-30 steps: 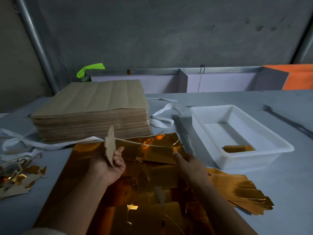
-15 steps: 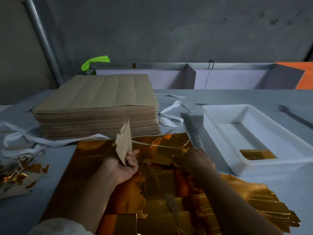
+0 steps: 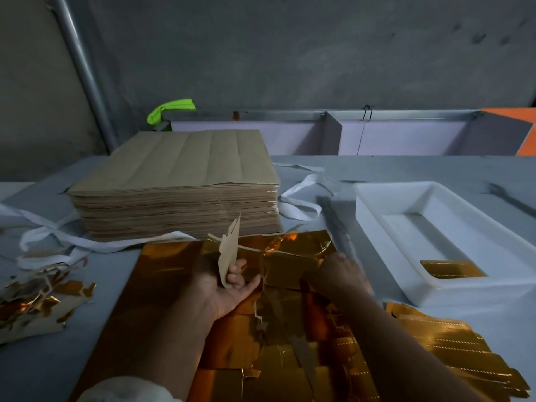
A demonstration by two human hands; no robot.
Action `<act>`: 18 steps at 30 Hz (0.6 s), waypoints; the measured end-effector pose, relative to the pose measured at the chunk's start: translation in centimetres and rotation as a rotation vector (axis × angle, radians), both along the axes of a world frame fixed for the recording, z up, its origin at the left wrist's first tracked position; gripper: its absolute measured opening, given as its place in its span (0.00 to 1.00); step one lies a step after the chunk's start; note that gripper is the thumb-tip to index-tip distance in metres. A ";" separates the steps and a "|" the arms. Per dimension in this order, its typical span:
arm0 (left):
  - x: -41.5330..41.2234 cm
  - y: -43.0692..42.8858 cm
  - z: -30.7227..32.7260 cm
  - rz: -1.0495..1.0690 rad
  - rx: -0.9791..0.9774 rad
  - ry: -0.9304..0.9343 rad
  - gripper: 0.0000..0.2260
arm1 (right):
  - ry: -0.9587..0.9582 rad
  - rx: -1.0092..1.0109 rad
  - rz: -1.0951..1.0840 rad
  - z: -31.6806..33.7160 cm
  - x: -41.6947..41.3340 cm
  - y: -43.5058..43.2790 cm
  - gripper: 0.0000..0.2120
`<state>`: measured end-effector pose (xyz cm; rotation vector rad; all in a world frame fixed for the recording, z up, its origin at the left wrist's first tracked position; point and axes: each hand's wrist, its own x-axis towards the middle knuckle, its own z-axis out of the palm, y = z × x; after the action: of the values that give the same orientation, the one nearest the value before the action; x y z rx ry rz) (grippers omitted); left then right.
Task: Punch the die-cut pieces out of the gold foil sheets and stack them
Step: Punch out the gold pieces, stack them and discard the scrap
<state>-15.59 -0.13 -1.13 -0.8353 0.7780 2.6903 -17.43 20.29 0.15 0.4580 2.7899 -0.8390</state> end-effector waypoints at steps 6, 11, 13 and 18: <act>-0.2 0.0 -0.2 0.003 -0.035 -0.001 0.26 | -0.023 0.109 0.038 0.3 -0.6 -0.4 0.28; -0.5 0.0 -0.5 0.002 -0.028 -0.013 0.27 | -0.065 0.157 0.132 0.7 -1.2 -0.2 0.25; -0.6 -0.1 -0.5 -0.002 -0.017 -0.017 0.27 | -0.052 0.181 0.150 0.6 -1.3 -0.3 0.25; -0.5 -0.3 -0.5 -0.026 -0.025 -0.006 0.25 | -0.071 0.194 0.205 0.8 -1.3 -0.3 0.30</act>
<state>-16.12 -0.42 -1.64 -0.8323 0.8173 2.6593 -18.74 20.02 0.93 0.2194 2.8031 -0.5012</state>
